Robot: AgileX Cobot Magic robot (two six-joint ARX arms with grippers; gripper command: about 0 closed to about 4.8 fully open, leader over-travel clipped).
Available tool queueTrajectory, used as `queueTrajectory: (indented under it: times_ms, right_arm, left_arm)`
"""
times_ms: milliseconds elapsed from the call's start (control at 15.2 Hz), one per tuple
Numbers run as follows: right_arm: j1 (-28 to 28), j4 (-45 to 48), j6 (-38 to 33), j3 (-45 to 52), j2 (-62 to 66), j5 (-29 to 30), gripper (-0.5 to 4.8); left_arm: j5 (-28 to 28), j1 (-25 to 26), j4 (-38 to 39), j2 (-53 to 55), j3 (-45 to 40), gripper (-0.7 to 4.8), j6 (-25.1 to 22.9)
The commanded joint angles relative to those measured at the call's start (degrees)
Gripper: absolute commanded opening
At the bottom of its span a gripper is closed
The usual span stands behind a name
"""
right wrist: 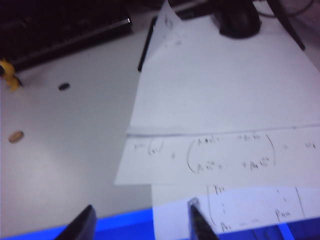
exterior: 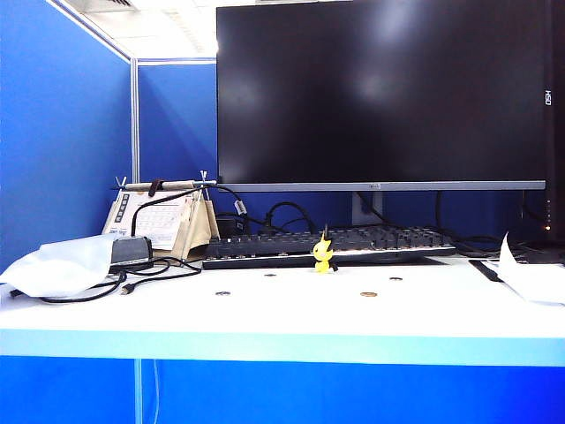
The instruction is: Pick up the doll and place it on the similarly colored coin.
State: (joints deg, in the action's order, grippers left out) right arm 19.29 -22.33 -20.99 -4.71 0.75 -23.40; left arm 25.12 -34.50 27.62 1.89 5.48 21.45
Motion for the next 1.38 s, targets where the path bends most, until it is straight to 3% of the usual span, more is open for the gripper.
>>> queueTrajectory:
  times_ms: [66,526,921,1382]
  right_arm:
    - [0.11,1.92,-0.02,-0.15,-0.02,1.03,2.42]
    - [0.09,1.55,-0.02,-0.15,-0.02,2.27,2.42]
    - [0.11,0.90,-0.02,-0.15,-0.02,7.30,2.42]
    - [0.11,-0.55,-0.02,-0.15,-0.02,7.32,2.42]
  left_arm:
    - [0.37,0.00,-0.37,0.09,-0.20,4.79,-0.04]
    - [0.70,0.00,-0.31,0.09,-0.20,4.79,-0.76]
    - [0.63,0.00,-0.66,0.09,-0.20,4.79,-1.53]
    - [0.48,0.00,-7.19,0.09,-0.17,4.79,-1.14]
